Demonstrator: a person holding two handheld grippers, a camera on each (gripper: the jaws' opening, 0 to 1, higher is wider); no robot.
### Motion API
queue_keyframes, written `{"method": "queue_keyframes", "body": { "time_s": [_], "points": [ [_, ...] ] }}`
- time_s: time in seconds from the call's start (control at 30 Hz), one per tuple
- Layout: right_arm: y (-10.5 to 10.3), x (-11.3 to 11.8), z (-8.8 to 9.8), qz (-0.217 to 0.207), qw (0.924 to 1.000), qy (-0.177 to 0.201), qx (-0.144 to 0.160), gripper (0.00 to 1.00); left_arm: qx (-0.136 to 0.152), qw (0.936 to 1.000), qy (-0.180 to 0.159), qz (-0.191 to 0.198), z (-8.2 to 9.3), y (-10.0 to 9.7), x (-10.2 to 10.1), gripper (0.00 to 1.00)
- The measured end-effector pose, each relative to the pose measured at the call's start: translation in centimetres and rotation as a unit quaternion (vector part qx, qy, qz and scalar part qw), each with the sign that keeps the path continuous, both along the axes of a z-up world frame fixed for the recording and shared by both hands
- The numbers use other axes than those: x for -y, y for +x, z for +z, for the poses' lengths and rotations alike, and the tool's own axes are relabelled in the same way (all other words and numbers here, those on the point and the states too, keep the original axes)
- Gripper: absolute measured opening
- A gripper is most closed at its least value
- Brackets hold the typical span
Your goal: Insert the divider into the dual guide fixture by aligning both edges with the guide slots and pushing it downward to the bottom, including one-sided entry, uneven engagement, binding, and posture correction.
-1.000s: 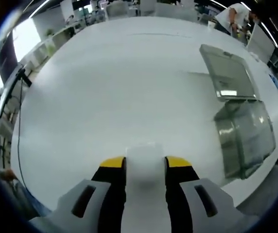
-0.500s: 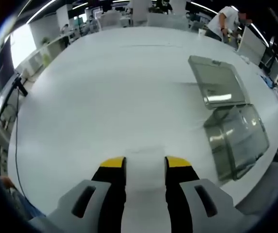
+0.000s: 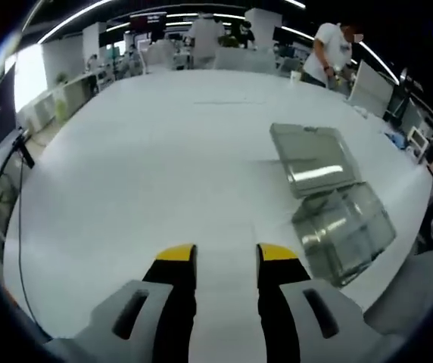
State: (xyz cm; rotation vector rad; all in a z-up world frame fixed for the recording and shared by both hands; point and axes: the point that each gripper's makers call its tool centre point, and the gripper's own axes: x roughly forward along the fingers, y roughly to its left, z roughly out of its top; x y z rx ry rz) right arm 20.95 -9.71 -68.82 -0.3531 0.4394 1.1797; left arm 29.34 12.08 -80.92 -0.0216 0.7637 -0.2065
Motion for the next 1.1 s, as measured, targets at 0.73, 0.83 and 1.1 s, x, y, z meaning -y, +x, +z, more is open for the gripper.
{"method": "queue_keyframes", "body": {
  "time_s": [0.73,0.83,1.1],
  "points": [
    [2.2,1.4,0.8,-0.040,0.9989,0.004,-0.024,0.30,0.098,0.9857,-0.048,-0.129,6.6,0.9,7.8,0.28],
    [2.5,1.4,1.1,-0.048,0.9984,0.011,-0.028,0.30,0.109,0.9810,-0.051,-0.152,7.3,0.8,9.4,0.28],
    [3.4,1.4,1.1,-0.068,0.9964,0.016,-0.049,0.27,0.135,0.9651,-0.046,-0.220,8.5,0.1,13.3,0.28]
  ]
}}
